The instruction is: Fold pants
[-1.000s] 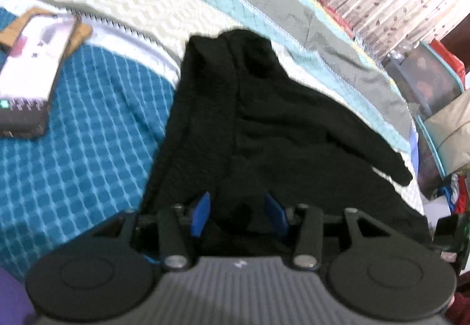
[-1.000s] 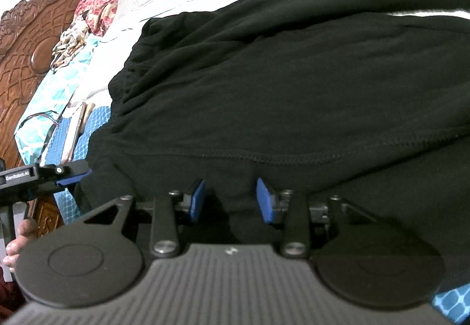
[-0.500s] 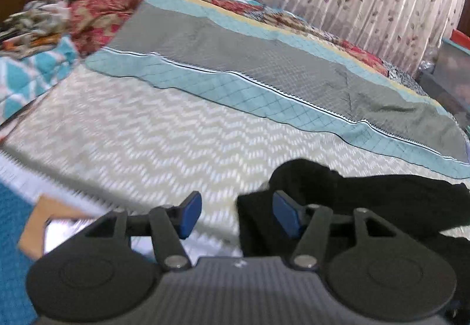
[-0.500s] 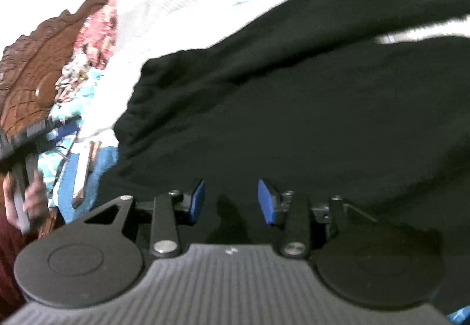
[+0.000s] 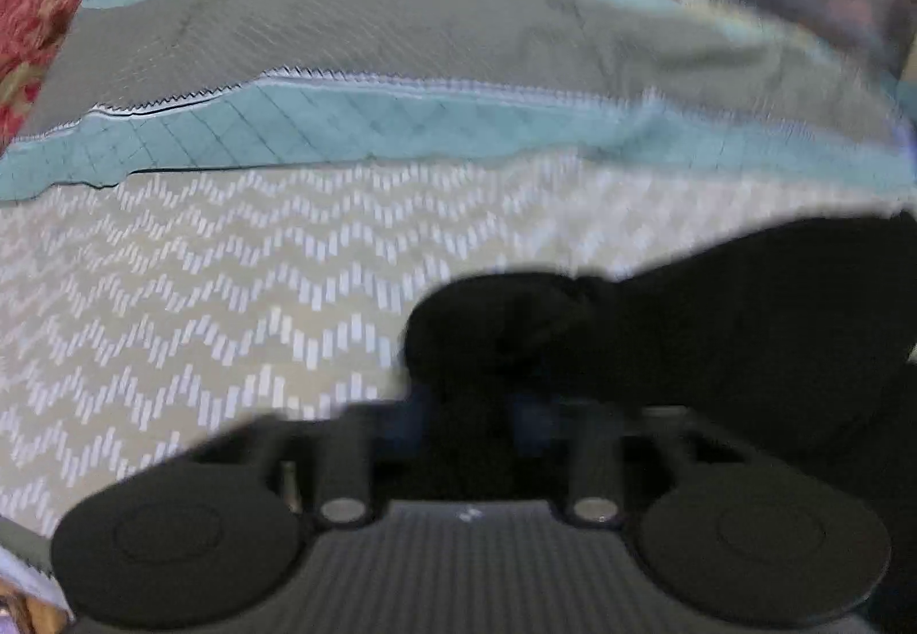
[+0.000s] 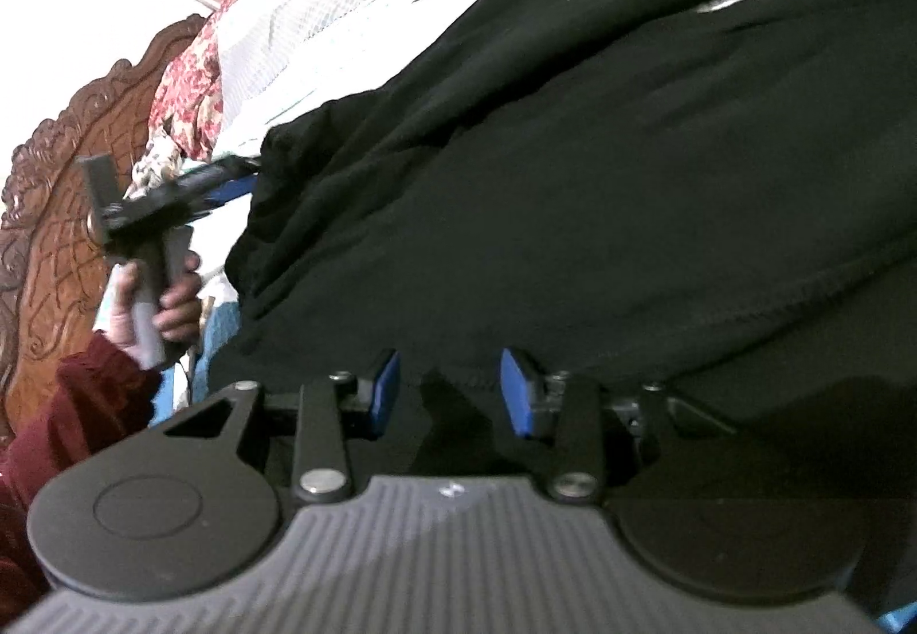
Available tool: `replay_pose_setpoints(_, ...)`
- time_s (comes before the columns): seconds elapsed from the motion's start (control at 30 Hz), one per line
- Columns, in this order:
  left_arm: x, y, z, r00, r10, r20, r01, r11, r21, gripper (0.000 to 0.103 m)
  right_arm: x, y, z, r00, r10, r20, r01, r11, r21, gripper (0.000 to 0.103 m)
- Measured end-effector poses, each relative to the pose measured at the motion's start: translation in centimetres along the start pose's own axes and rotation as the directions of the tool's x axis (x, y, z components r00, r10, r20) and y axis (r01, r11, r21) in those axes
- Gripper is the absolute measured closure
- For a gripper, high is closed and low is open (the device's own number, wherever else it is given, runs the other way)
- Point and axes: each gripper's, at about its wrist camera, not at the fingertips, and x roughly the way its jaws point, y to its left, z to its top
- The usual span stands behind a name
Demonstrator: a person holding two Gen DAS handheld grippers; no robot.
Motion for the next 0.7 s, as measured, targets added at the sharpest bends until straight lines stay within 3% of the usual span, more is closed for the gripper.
replay_pose_setpoints(0.1,-1.8,-1.0,-0.8,0.998,0.021,0.065,-0.022,1.000,0.022,0.088,-2.2,0.0,1.6,0.998,0.009,0.061,-0.009,1.000,-0.014,0.070)
replay_pose_setpoints(0.17,-4.4,-1.9,-1.4,0.990,0.012,0.138,-0.020,0.998,0.053,0.088,-4.8,-0.5,3.8,0.989,-0.045,0.138,0.049,0.998,-0.025,0.070)
replay_pose_setpoints(0.23,-7.2,-3.2,-2.3,0.978,-0.008,0.208,-0.012,0.996,0.093,0.088,-7.9,-2.0,7.1,0.965,-0.135,0.224,0.137,0.991,0.005,0.070)
replay_pose_setpoints(0.3,-9.5,-4.2,-3.2,0.969,-0.036,0.244,0.009,0.994,0.109,0.088,-10.5,-3.9,10.6,0.921,-0.258,0.291,0.249,0.966,0.069,0.069)
replay_pose_setpoints(0.37,-11.6,-5.3,-4.5,0.962,-0.054,0.269,0.025,0.994,0.111,0.088,-12.8,-6.0,14.4,0.857,-0.376,0.352,0.347,0.926,0.146,0.068)
replay_pose_setpoints(0.47,-13.8,-6.4,-7.0,0.960,-0.081,0.270,0.059,0.994,0.091,0.088,-15.5,-10.4,20.0,0.765,-0.501,0.406,0.391,0.861,0.326,0.068)
replay_pose_setpoints(0.57,-14.5,-6.9,-9.0,0.973,-0.095,0.211,0.090,0.995,0.032,0.088,-16.3,-14.2,24.3,0.712,-0.568,0.412,0.382,0.806,0.452,0.068)
replay_pose_setpoints(0.7,-14.1,-6.9,-10.3,0.990,-0.062,0.129,0.066,0.997,-0.030,0.087,-13.9,-17.1,28.6,0.654,-0.673,0.345,0.469,0.719,0.514,0.065)
